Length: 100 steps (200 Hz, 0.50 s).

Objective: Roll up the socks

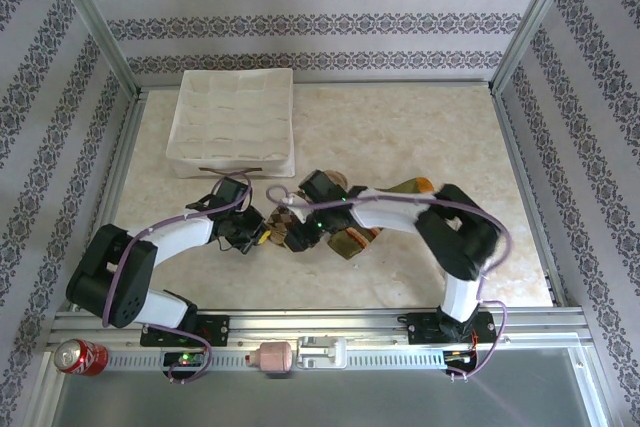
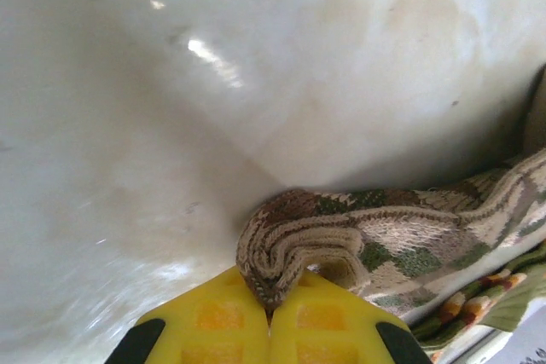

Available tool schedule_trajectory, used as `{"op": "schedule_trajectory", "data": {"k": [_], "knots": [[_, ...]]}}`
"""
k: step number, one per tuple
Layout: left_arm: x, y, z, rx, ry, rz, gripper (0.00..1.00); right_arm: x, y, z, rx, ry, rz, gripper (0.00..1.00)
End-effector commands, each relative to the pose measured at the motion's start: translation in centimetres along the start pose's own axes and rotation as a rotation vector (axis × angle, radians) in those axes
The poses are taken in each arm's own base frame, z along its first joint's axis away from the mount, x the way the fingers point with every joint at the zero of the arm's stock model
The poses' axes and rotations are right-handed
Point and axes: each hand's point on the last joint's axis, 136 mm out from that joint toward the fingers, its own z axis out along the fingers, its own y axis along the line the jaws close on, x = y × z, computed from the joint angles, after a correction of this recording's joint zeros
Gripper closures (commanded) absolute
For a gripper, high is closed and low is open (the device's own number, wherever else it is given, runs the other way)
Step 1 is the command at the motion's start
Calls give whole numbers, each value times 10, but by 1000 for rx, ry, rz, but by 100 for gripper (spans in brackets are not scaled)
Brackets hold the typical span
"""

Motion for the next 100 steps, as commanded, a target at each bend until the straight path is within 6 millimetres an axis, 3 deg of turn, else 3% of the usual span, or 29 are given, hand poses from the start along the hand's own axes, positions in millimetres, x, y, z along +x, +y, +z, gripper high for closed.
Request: {"op": "schedule_trajectory", "data": {"k": [1, 12, 25, 60, 100], "knots": [[6, 35, -9, -152, 1, -35, 100, -16, 9, -25, 208, -175, -394, 53], [9, 35, -11, -158, 10, -38, 100, -9, 16, -27, 289, -196, -528, 44], [11, 35, -13, -167, 18, -44, 100, -2, 24, -20, 348, -165, -656, 40], [14, 37, -16, -196, 35, -45, 100, -12, 30, 3, 516, -108, -852, 40], [18, 36, -19, -200, 53, -42, 100, -25, 30, 34, 557, -64, -949, 45]]}}
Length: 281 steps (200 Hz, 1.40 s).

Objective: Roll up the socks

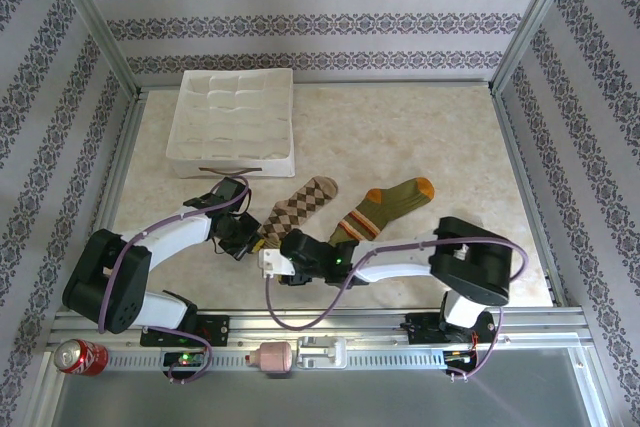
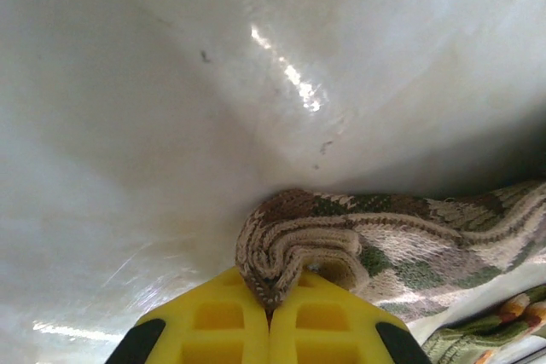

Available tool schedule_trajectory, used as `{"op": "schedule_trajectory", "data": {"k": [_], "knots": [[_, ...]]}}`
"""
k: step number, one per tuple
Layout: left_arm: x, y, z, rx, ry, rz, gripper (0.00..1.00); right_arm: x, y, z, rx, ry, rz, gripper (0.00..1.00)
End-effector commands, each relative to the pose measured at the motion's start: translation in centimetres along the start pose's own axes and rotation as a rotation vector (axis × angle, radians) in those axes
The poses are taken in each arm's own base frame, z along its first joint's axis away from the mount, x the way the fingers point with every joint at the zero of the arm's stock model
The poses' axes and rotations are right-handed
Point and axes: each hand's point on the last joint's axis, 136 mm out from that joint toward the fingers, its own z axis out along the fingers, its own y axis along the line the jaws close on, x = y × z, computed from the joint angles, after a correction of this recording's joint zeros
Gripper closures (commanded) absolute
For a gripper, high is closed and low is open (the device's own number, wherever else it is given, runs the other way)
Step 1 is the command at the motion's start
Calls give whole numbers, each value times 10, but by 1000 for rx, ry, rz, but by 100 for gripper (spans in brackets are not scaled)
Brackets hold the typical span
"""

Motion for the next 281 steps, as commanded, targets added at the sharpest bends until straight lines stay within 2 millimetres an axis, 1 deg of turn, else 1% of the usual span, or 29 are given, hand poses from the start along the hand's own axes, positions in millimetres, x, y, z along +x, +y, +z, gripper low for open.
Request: {"op": "schedule_trajectory", "data": {"k": [1, 23, 36, 45, 68, 90, 99, 103, 117, 124, 135, 146, 160, 180, 199, 218, 248, 281], "knots": [[7, 12, -4, -62, 23, 1, 100, -17, -26, 11, 126, 2, -94, 45], [9, 12, -3, -60, 31, -2, 100, -13, -25, 26, 128, 32, -93, 49], [10, 11, -3, -52, 39, -2, 100, -6, -25, 35, 131, 65, -72, 52], [11, 9, -4, -44, 42, -2, 100, 0, -25, 40, 130, 86, -50, 57], [11, 6, -8, -32, 38, 4, 100, 12, -20, 47, 100, 122, -2, 75], [11, 1, -14, -6, 33, 3, 100, 21, -12, 47, 58, 140, 41, 94], [11, -1, -18, 9, 30, -2, 100, 23, -9, 45, 37, 139, 63, 100], [10, -1, -20, 14, 24, -3, 95, 22, -8, 44, 25, 133, 74, 100], [6, -1, -30, 35, -3, -20, 69, 23, -5, 40, -21, 117, 132, 100], [3, 0, -35, 48, -22, -33, 60, 23, -4, 37, -46, 110, 170, 100], [-3, 1, -42, 71, -50, -55, 49, 22, -3, 33, -94, 87, 243, 100], [-7, 4, -48, 95, -71, -81, 42, 20, -2, 29, -156, 57, 322, 100], [-11, 7, -51, 114, -83, -104, 40, 19, 1, 25, -233, 31, 405, 100], [-11, 6, -53, 140, -78, -108, 42, 16, 0, 21, -330, -6, 525, 100], [-8, -1, -53, 182, -63, -98, 46, 17, -2, 20, -410, -23, 640, 100], [-6, -13, -52, 242, -41, -80, 50, 18, -6, 20, -473, -35, 738, 100], [1, -32, -41, 304, 0, -33, 51, 22, -13, 21, -573, -40, 886, 100], [8, -41, -21, 304, 24, -22, 50, 27, -21, 23, -677, -45, 1033, 100]]}}
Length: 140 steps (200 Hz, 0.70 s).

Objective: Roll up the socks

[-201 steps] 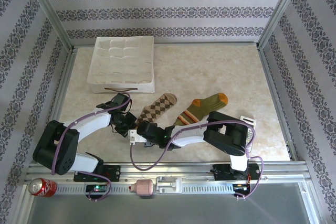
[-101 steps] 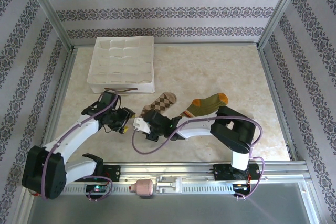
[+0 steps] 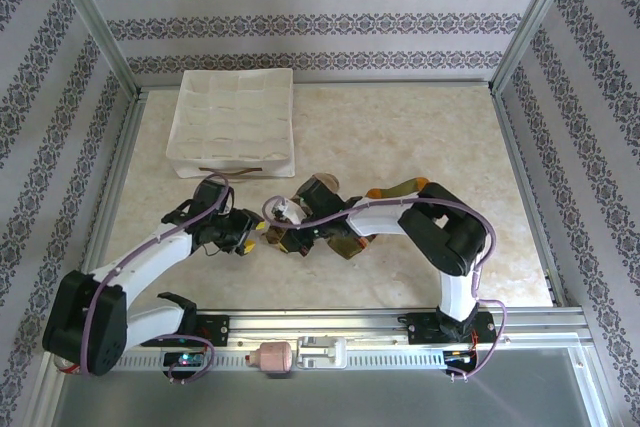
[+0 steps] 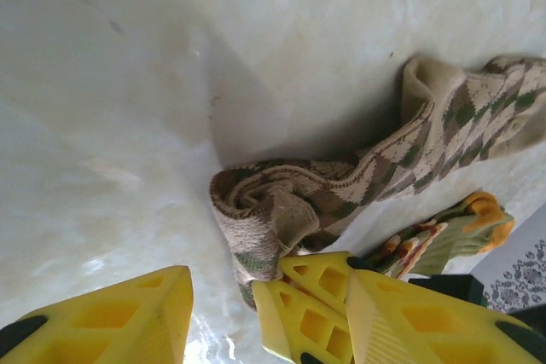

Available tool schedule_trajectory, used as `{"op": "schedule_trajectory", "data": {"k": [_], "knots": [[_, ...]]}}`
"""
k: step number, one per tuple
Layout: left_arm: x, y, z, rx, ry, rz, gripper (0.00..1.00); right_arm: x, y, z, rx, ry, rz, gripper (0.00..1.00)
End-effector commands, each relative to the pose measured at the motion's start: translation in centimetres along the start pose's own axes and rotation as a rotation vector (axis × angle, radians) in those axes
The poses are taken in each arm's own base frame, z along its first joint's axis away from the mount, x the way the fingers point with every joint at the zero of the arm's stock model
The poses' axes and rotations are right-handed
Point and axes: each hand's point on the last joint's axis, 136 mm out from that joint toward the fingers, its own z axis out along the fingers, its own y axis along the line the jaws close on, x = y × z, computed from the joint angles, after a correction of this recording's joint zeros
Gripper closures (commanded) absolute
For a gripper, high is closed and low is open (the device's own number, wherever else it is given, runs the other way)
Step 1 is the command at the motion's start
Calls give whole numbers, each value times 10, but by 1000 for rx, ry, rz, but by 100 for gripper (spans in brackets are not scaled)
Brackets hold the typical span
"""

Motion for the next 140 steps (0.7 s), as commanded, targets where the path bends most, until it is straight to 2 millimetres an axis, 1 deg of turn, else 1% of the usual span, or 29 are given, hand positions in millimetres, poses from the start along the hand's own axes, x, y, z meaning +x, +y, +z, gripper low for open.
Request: {"op": "schedule_trajectory", "data": {"k": [1, 19, 49, 86, 103, 112, 132, 140], "knots": [[6, -13, 14, 56, 25, 4, 50, 12, 4, 4, -138, 56, 186, 100], [8, -12, 25, 38, 36, 7, 51, 13, -1, 4, -180, 66, 269, 100], [7, -6, 34, 0, 28, 8, 54, 17, -6, 3, -218, 72, 333, 100], [9, -4, 47, -25, 39, 21, 57, 23, -10, 6, -247, 89, 384, 100], [8, 2, 54, -61, 40, 25, 61, 24, -11, 6, -247, 93, 386, 100], [8, 8, 57, -90, 39, 27, 66, 25, -12, 6, -236, 93, 375, 100], [8, 27, 55, -180, 35, 10, 92, 25, -15, 3, -200, 84, 330, 100], [9, 35, 52, -212, 36, -3, 100, 21, -14, -1, -181, 71, 296, 100]]}}
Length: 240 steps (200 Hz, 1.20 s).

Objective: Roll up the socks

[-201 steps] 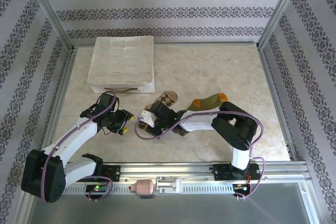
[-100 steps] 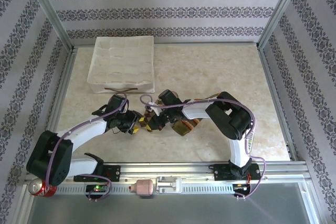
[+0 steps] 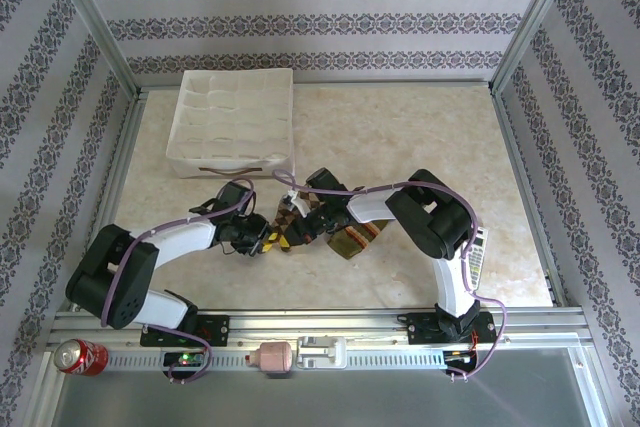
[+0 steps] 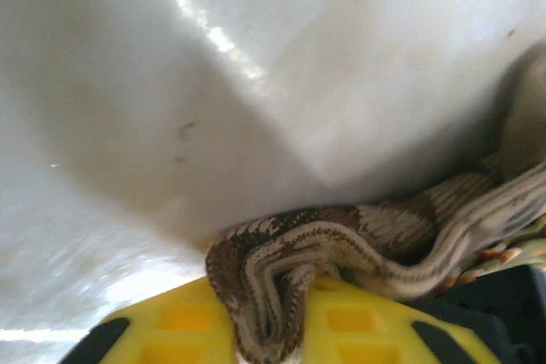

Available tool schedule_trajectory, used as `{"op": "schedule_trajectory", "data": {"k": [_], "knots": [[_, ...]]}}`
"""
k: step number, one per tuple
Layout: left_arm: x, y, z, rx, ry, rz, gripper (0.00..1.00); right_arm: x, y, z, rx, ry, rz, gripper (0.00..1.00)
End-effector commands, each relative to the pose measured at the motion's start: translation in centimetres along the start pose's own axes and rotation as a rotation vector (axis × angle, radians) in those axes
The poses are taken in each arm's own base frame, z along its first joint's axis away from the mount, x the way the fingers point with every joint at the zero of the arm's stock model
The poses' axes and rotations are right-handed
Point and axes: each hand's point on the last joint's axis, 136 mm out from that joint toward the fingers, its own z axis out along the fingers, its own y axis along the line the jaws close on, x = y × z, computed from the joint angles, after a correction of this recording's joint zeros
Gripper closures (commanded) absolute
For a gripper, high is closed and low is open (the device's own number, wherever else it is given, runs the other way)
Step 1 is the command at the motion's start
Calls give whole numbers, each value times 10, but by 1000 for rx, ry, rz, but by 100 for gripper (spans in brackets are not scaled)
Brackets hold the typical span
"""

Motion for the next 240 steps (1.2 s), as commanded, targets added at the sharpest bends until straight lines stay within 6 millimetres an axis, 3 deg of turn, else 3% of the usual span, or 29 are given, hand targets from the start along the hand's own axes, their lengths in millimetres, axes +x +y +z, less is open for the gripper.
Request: {"op": "schedule_trajectory", "data": {"k": [1, 7, 28, 61, 88, 134, 197, 213, 240], "knots": [[1, 28, 5, -126, -19, -22, 100, 16, -14, -1, 80, 32, -4, 100], [1, 33, 3, -145, -18, -30, 100, 13, -12, -5, 97, 19, -37, 99], [6, 47, -4, -202, -15, -53, 100, 6, -1, -19, 194, -39, -214, 81], [10, 51, -14, -234, -15, -99, 100, 6, 21, -43, 470, -123, -617, 59], [12, 48, -22, -251, -17, -104, 100, 19, 38, -36, 616, -74, -848, 51], [14, 45, -23, -258, -5, -98, 100, 24, 39, -8, 760, 11, -1040, 49], [14, 45, -19, -252, 5, -97, 100, 14, 33, 21, 742, 49, -1036, 54], [14, 45, -18, -251, 7, -96, 100, 16, 27, 23, 749, 57, -1019, 59], [14, 45, -19, -243, 6, -97, 100, 19, 12, 25, 771, 83, -960, 74]]}}
